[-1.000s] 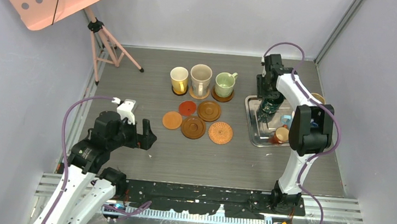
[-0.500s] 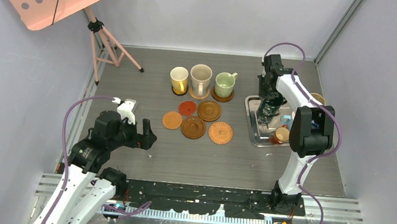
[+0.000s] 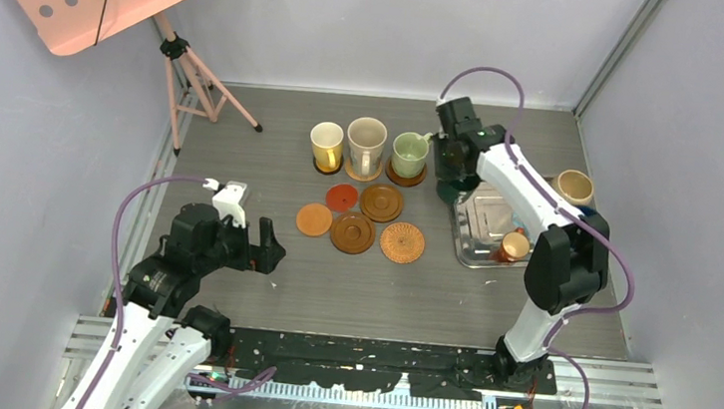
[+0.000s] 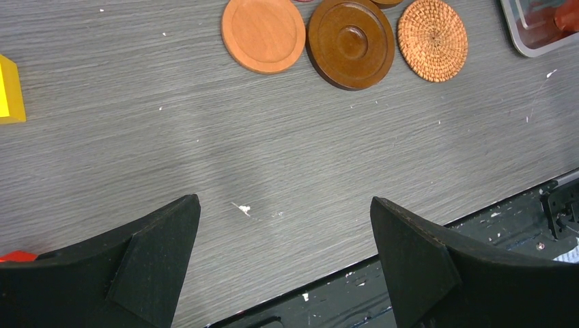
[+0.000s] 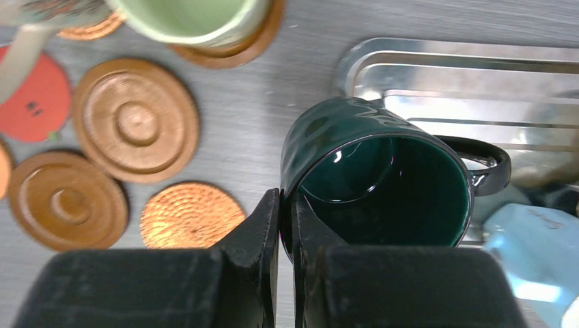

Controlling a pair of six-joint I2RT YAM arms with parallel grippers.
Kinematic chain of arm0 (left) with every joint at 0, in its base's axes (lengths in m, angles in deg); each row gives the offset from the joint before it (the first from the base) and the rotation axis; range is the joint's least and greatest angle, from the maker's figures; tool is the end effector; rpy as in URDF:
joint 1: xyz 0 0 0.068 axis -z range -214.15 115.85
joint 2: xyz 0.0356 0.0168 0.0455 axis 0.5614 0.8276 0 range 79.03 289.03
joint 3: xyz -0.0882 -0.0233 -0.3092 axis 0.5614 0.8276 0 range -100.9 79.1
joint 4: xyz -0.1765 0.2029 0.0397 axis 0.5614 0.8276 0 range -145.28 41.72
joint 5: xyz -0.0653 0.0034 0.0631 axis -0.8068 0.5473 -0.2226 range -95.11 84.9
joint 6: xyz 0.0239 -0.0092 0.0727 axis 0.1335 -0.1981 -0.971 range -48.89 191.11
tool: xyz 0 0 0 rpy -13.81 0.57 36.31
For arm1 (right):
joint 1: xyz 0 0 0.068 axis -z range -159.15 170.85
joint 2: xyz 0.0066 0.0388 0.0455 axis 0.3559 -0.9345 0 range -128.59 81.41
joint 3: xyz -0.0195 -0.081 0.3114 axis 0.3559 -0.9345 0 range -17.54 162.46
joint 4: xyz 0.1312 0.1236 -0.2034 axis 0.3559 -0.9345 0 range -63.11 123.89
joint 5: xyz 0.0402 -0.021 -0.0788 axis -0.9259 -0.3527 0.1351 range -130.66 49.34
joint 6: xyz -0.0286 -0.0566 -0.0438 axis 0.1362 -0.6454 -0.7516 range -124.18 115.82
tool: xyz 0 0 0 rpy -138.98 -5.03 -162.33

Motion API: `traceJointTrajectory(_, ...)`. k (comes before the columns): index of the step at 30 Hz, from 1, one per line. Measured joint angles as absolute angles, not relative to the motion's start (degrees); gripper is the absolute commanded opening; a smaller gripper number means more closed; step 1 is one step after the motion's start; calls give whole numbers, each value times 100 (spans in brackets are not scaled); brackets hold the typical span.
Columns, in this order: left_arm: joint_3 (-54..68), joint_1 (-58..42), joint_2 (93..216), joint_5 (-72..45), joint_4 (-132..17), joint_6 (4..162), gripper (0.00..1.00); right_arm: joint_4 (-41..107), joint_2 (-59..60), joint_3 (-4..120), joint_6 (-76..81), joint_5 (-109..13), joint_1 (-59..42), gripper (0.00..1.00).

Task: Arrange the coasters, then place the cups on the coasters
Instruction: Place the cup on the coaster.

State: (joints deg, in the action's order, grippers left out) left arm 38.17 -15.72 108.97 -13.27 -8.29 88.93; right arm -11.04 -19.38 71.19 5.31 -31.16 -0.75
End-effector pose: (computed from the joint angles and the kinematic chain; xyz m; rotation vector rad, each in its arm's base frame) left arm 0.0914 -0.0402 0.2968 0.0932 2.2365 -0.5064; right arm 0.3919 0.1436 0.3117 -0.2061 2.5364 -0.0018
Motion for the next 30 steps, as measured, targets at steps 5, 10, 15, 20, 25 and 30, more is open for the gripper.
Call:
traceJointTrajectory(5,3817,-1572,10875,-1329,-829,8893,99,-1161,-1934,7121,903,-3103,-845,5)
traceJointTrajectory(10,3817,-1572,10838,-1327,-829,8893,99,-1172,-1984,7261,1371,-2939,-1546,5)
traceJointTrajectory(15,3817,-1572,10794,-1327,-829,8893,99,-1051,-2191,7469,1696,-2810,-1898,5)
traceJointTrajectory(20,3817,-1572,10777,-1327,-829,8893,99,-933,-2471,7576,1880,-2719,-2049,5)
traceJointTrajectory(25,3817,-1572,10774,-1327,-829,8893,99,-813,-2786,7722,1985,-2638,-2161,5)
traceJointTrajectory(30,3817,-1572,10742,-1327,-832,8893,99,-732,-3033,7831,2004,-2592,-2235,5)
